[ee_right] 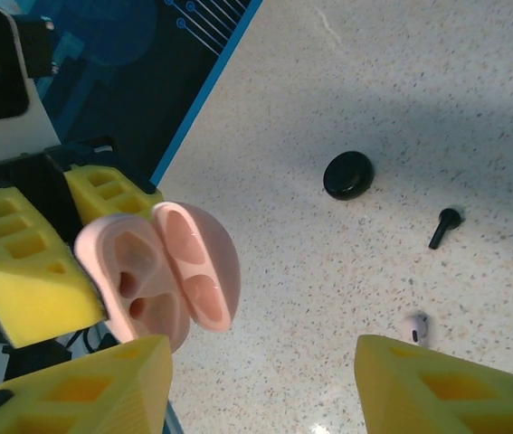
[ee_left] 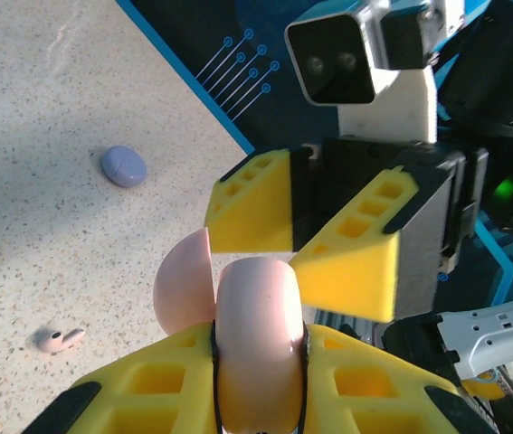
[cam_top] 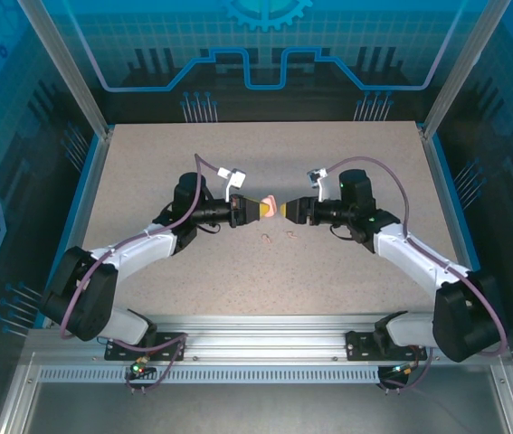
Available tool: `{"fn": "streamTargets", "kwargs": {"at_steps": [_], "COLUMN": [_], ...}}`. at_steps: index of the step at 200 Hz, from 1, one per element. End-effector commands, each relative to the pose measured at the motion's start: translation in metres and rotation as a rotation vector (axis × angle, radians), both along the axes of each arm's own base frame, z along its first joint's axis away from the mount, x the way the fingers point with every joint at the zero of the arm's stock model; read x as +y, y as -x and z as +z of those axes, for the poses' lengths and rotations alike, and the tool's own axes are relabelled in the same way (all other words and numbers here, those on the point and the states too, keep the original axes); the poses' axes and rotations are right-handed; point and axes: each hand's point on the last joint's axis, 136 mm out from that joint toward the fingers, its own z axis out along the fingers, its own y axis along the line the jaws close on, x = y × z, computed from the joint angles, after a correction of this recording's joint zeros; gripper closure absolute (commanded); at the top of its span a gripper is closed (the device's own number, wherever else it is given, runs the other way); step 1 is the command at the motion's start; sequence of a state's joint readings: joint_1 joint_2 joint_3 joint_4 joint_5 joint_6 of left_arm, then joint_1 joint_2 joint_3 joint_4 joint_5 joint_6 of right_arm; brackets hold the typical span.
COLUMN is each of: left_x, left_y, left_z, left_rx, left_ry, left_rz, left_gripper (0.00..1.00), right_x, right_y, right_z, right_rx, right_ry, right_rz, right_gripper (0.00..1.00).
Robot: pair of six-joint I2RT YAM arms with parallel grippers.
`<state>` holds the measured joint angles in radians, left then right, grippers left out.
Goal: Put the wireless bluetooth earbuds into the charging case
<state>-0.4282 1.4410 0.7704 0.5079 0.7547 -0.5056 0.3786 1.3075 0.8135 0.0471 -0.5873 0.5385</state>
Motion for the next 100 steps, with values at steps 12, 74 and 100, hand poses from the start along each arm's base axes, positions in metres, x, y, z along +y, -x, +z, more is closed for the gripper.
{"fn": "streamTargets", "kwargs": {"at_steps": [12, 74, 100], "left_x": [-0.004, -0.004, -0.005], "left_y": [0.004, 0.005, 0.005], "left_z": [0.006, 0.005, 0.004], "left_rx": [-0.01, -0.007, -0.007], "left_ry": [0.03, 0.029, 0.028], "left_rz": [-0.036, -0.039, -0.038], "left_gripper": [1.0, 1.0, 1.0], "right_x": [0.014, 0.022, 0.025], "right_y": [-0.004, -0.006, -0.005], "right_z": [0.014, 0.009, 0.003], "right_rx": [-0.029, -0.015, -0.002], "right_ry": [-0.034, -0.033, -0.025], "right_rz": [0.046, 0.059, 0.067], "right_gripper": [0.46, 0.49, 0.51]}}
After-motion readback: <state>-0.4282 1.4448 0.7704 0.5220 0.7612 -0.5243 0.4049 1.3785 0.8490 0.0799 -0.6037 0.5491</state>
